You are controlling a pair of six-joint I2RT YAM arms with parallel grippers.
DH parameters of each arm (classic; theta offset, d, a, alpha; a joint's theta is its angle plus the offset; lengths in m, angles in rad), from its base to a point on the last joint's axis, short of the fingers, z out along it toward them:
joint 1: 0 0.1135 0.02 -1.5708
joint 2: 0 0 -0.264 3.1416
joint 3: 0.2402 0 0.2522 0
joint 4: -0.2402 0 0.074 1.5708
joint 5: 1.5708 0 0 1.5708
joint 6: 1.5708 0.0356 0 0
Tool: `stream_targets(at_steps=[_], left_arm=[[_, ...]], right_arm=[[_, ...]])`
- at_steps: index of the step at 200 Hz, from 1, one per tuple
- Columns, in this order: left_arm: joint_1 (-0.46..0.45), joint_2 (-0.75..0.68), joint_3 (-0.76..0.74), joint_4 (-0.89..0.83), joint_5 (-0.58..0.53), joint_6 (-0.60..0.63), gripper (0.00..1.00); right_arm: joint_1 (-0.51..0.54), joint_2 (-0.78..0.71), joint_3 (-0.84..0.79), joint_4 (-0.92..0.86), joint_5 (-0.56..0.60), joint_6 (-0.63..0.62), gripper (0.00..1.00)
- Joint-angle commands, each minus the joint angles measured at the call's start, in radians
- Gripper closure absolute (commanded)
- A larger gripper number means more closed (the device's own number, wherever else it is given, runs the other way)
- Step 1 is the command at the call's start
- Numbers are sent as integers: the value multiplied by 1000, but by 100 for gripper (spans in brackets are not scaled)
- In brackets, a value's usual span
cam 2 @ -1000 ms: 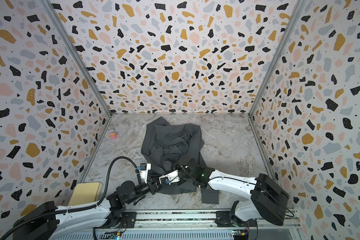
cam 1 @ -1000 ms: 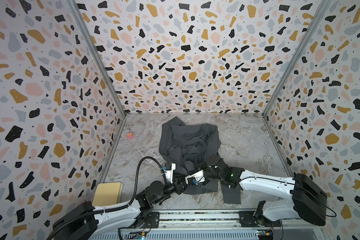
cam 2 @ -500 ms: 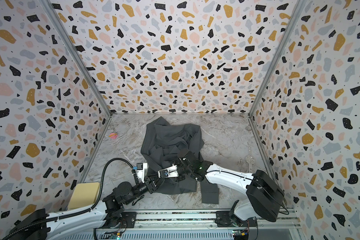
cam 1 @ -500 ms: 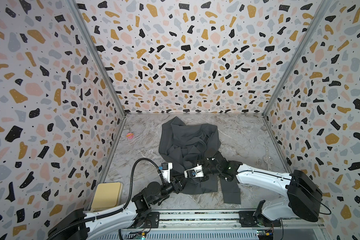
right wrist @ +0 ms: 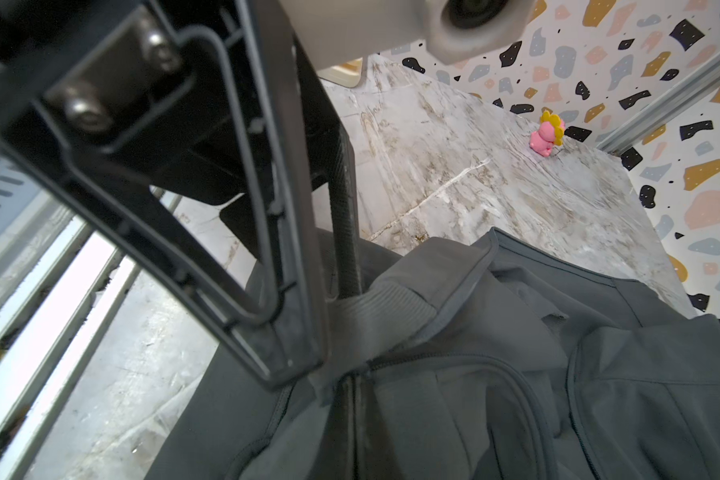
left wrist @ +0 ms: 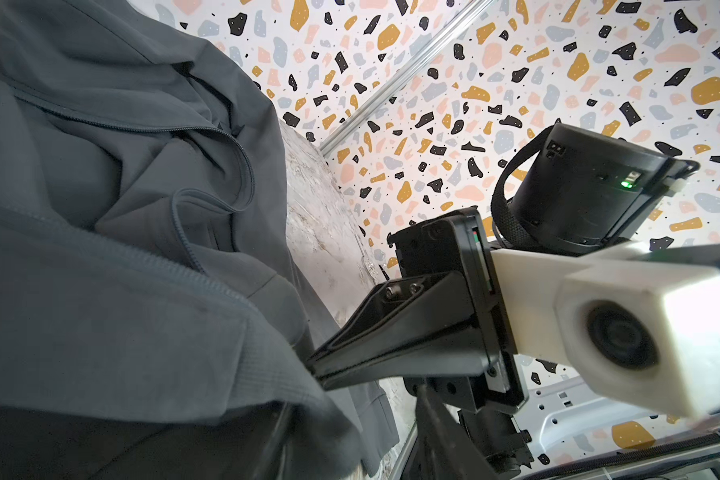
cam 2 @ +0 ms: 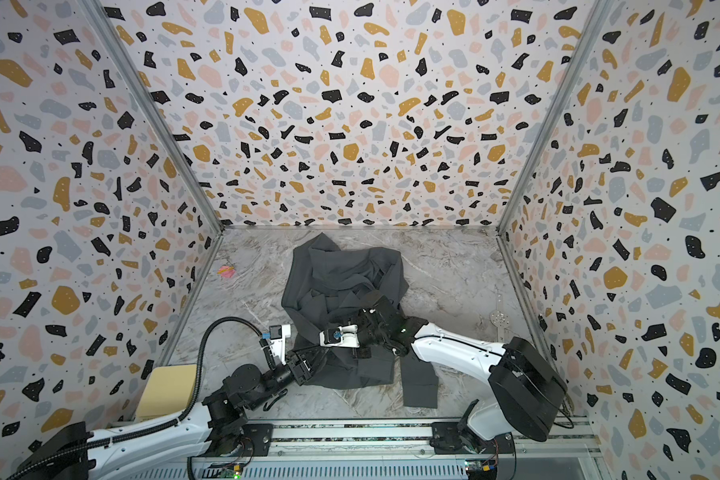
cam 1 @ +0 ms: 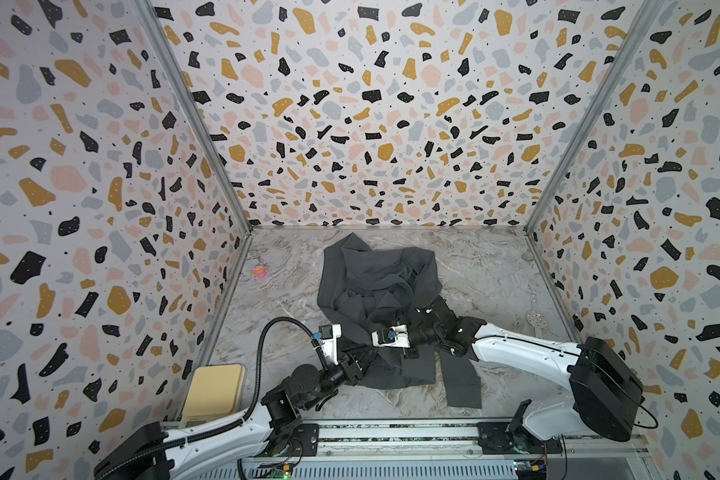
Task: Zip up the jacket
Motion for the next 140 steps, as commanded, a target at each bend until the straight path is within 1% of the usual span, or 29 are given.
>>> stream_targets(at_steps=[1, 55, 87, 124, 140], left_arm=[[-5, -14, -180, 14, -20, 1, 51], [-5, -8, -176, 6, -32, -1, 57], [-5, 1, -173, 3, -36, 0, 57], [-5, 45, -160, 12, -34, 8, 58], [-5, 69, -159, 33, -31, 8, 61]], right_arm=[[-3, 0, 33, -3, -62, 39, 100], [-5, 10, 32, 14, -79, 49, 100], [-7, 19, 36, 20, -93, 61, 100], [-10, 31, 43, 24, -111, 62, 100], [-11, 32, 43, 31, -113, 68, 100]])
